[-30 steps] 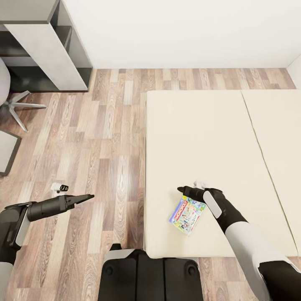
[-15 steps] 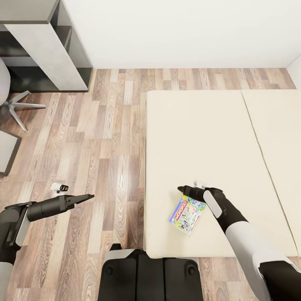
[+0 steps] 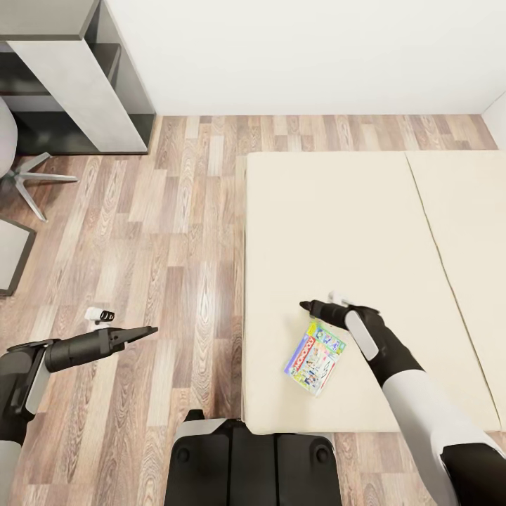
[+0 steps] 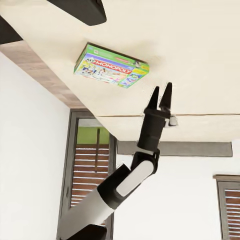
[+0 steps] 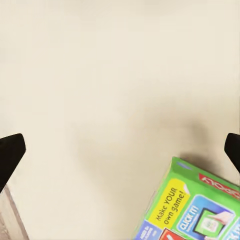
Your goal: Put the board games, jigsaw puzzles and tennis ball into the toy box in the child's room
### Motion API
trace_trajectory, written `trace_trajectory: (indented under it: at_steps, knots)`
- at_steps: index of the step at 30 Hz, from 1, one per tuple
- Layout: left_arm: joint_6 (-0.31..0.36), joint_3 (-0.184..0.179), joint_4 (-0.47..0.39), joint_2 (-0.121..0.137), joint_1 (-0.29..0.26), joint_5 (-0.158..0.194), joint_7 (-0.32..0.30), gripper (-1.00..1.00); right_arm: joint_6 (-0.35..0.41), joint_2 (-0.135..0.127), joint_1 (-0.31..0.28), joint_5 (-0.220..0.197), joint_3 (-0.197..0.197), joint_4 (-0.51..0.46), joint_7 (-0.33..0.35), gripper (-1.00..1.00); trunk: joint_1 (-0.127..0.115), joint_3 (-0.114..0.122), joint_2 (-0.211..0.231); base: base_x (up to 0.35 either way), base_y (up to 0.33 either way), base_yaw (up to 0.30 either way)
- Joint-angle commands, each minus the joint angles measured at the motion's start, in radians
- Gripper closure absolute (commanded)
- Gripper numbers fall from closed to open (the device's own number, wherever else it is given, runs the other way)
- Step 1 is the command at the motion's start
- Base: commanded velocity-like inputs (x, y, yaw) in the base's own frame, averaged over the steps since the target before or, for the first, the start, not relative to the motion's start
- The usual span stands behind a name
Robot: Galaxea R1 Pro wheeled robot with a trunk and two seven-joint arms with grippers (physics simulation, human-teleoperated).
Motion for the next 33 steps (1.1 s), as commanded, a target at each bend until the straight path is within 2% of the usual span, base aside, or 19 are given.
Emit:
trace_trajectory:
  at_steps: [1, 7, 12, 20, 23, 26, 33]
  knots:
    - [0.011, 0.0, 0.0, 0.0, 0.0, -0.001, -0.004, -1.0, 0.015, -0.001, 0.001, 0.001, -0.002, -0.017, 0.001, -1.0, 0.001, -0.001, -0.001, 0.0, 0.0, 0.0]
    - [0.011, 0.0, 0.0, 0.0, 0.0, -0.001, -0.004, -1.0, 0.12, -0.002, 0.009, 0.004, -0.06, -0.141, -0.023, -1.0, 0.001, -0.001, -0.001, 0.0, 0.0, 0.0]
    - [0.011, 0.0, 0.001, 0.0, 0.0, -0.001, -0.004, -1.0, 0.166, -0.006, 0.013, 0.004, -0.089, -0.18, -0.05, -1.0, 0.001, -0.001, -0.001, 0.0, 0.0, 0.0]
    - [0.01, 0.0, 0.001, 0.0, 0.0, -0.003, -0.004, -1.0, 0.206, -0.011, 0.016, 0.009, -0.138, -0.182, -0.058, -1.0, 0.001, -0.001, -0.001, 0.0, 0.0, 0.0]
    - [0.011, 0.0, 0.001, 0.0, 0.0, -0.004, -0.004, -1.0, 0.21, -0.023, 0.015, 0.009, -0.16, -0.18, -0.058, -1.0, 0.001, -0.001, -0.001, 0.0, 0.0, 0.0]
    - [0.011, 0.0, 0.001, 0.0, 0.0, -0.004, -0.004, -1.0, 0.213, -0.043, 0.015, 0.006, -0.17, -0.173, -0.058, -1.0, 0.001, -0.001, -0.001, 0.0, 0.0, 0.0]
    - [0.011, 0.0, 0.003, 0.0, 0.0, -0.005, -0.004, -1.0, 0.213, -0.054, 0.02, 0.004, -0.174, -0.128, -0.058, -1.0, 0.001, -0.001, -0.001, 0.0, 0.0, 0.0]
